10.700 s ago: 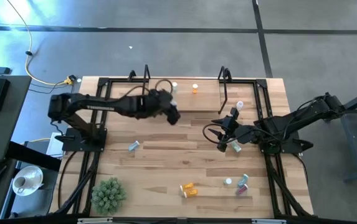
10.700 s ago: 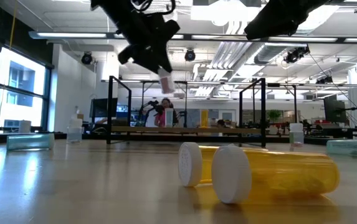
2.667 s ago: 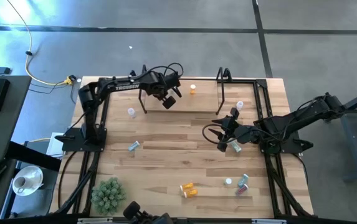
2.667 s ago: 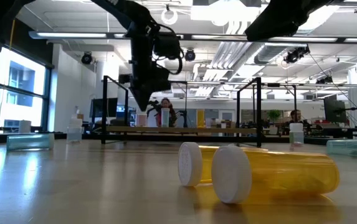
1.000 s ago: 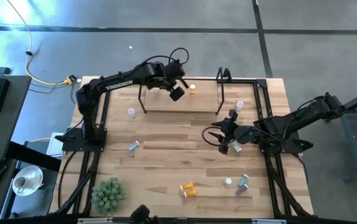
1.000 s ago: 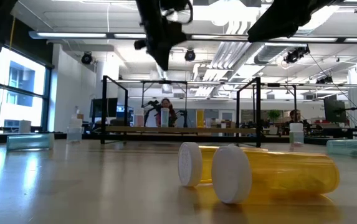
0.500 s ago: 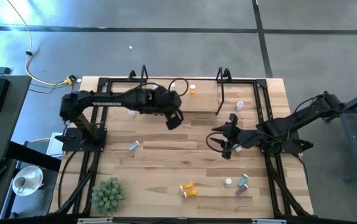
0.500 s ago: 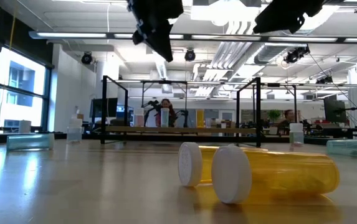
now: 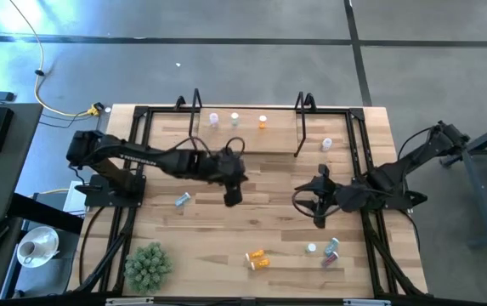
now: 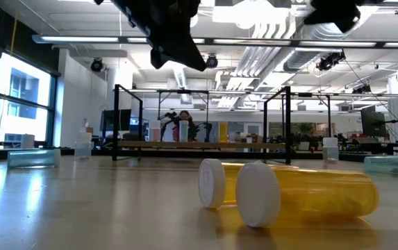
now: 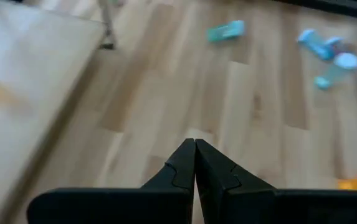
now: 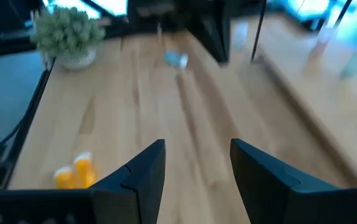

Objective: Pick and place medicine bottles onto shelf by color
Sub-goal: Put the bottom blue pill bottle on the shelf

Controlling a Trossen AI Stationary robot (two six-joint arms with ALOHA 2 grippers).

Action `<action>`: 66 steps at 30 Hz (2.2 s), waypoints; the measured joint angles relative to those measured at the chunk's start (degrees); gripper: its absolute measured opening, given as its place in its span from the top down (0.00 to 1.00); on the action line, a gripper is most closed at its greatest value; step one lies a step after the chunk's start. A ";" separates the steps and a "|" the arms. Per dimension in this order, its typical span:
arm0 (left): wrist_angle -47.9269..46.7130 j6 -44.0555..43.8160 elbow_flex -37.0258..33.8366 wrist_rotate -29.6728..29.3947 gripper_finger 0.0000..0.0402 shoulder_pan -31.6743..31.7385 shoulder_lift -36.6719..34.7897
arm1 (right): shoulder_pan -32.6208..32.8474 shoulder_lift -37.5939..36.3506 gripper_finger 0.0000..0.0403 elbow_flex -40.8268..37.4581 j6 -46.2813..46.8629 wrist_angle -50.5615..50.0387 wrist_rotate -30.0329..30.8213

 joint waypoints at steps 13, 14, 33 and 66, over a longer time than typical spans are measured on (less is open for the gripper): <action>6.79 -2.57 -3.76 1.87 1.00 -7.71 -0.04 | 11.22 -0.08 0.57 0.00 19.54 -13.14 -2.42; 7.29 -2.72 -3.76 1.99 1.00 -8.04 -0.04 | 12.02 -0.08 0.57 0.00 20.87 -14.08 -2.71; 8.70 -6.19 -3.76 4.04 1.00 -6.94 0.00 | 19.76 5.28 0.57 14.26 26.99 -35.55 -4.34; 8.62 -6.23 -3.71 3.89 1.00 -6.94 0.05 | 30.59 35.58 0.57 15.67 32.49 -29.28 -23.38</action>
